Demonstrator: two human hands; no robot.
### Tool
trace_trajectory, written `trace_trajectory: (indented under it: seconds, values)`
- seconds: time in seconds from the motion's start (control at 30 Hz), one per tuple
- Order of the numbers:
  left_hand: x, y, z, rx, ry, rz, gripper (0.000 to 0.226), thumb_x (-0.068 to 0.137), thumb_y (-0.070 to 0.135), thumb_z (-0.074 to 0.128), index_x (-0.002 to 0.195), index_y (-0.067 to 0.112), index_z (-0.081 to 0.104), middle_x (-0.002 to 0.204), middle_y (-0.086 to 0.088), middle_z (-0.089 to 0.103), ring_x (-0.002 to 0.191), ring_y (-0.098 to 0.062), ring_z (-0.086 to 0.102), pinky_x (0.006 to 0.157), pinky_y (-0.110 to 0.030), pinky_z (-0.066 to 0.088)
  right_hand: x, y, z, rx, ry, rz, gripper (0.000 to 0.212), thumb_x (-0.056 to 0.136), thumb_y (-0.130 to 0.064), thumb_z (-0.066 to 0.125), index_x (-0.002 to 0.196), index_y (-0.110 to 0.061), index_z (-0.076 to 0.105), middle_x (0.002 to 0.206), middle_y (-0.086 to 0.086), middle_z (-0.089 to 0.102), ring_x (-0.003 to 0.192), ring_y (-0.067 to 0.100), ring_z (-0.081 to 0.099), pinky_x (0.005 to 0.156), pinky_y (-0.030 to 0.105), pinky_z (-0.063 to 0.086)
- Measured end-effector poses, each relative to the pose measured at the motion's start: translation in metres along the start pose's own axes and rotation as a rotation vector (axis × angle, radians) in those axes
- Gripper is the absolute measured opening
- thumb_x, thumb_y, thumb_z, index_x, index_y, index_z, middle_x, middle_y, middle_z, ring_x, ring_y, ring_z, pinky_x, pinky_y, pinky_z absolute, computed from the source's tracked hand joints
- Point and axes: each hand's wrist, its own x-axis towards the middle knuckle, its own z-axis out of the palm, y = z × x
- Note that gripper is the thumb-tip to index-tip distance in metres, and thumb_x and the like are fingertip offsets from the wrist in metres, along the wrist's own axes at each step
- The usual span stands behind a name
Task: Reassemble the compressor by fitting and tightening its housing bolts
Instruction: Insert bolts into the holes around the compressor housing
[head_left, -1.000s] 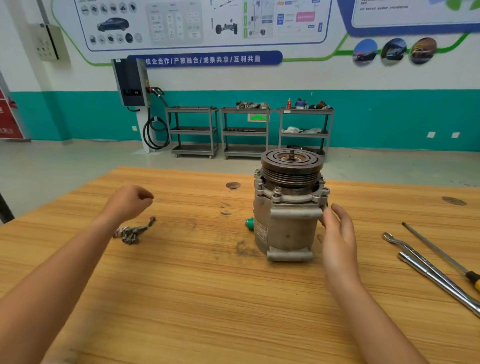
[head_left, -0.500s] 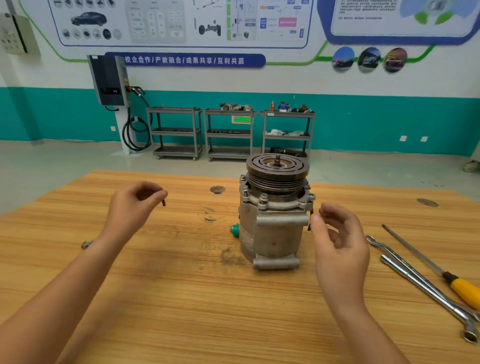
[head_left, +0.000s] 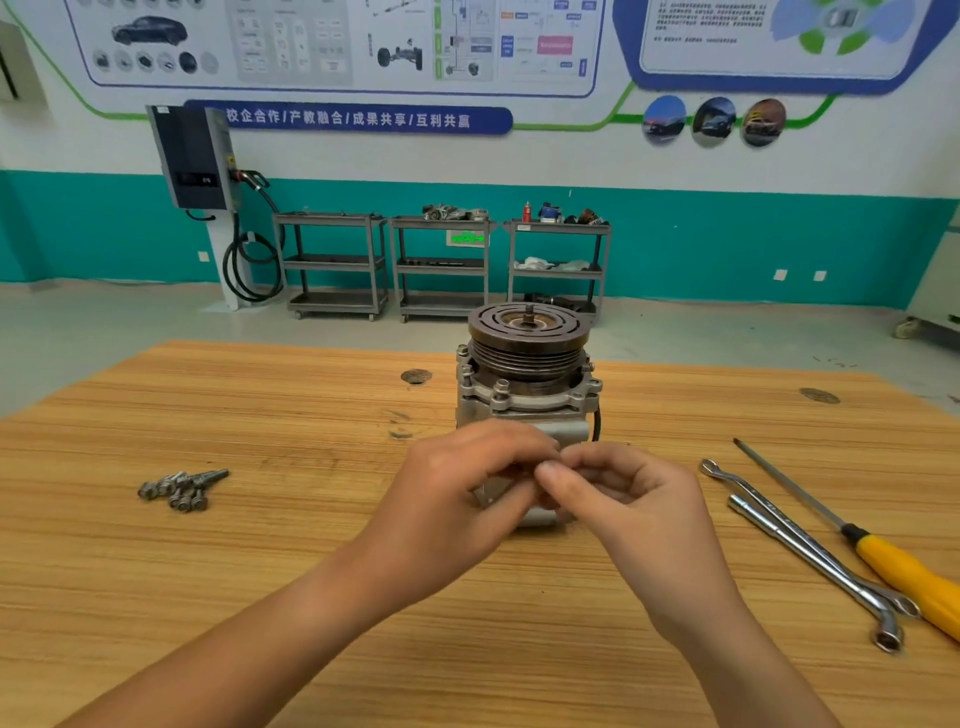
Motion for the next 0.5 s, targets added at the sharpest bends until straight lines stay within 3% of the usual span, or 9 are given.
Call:
trace_trajectory:
  seconds: [0.13, 0.2, 0.3, 0.5]
  values:
    - [-0.002, 0.004, 0.004, -0.245, -0.021, -0.203, 0.036, 0.077, 0.002, 0.064, 0.108, 0.020, 0.063, 0.104, 0.009, 0.067, 0.096, -0.001, 0.065, 0.083, -0.017, 0.051, 0.009, 0.001, -0.010, -0.052, -0.022, 0.070, 0.006, 0.068, -0.020, 0.075, 0.067, -0.017, 0.071, 0.065, 0.003, 0.070, 0.060, 0.008, 0.066, 0.055, 0.015, 0.050]
    - [-0.003, 0.005, 0.003, -0.320, -0.066, -0.252, 0.044, 0.078, 0.002, 0.062, 0.114, 0.026, 0.056, 0.113, 0.011, 0.064, 0.103, -0.001, 0.063, 0.087, -0.016, 0.049, 0.019, 0.000, -0.014, -0.103, 0.015, 0.064, 0.011, 0.077, -0.011, 0.071, 0.068, -0.018, 0.070, 0.063, -0.001, 0.069, 0.058, 0.006, 0.064, 0.054, 0.015, 0.051]
    - [-0.002, -0.003, -0.011, -0.364, -0.043, -0.357, 0.050, 0.081, -0.001, 0.066, 0.120, 0.029, 0.051, 0.115, 0.012, 0.065, 0.107, -0.002, 0.061, 0.089, -0.016, 0.048, 0.048, -0.007, -0.024, -0.210, 0.128, 0.047, 0.009, 0.081, -0.021, 0.066, 0.072, -0.020, 0.068, 0.061, -0.006, 0.068, 0.056, 0.004, 0.063, 0.054, 0.015, 0.051]
    - [-0.027, -0.042, -0.060, -0.333, 0.431, -0.606, 0.025, 0.084, 0.009, 0.055, 0.102, 0.025, 0.060, 0.090, 0.011, 0.072, 0.083, -0.005, 0.068, 0.071, -0.014, 0.053, 0.089, -0.004, -0.035, -0.531, 0.153, 0.039, 0.016, 0.088, -0.026, 0.063, 0.072, -0.022, 0.062, 0.064, -0.006, 0.063, 0.050, -0.003, 0.058, 0.050, 0.014, 0.044]
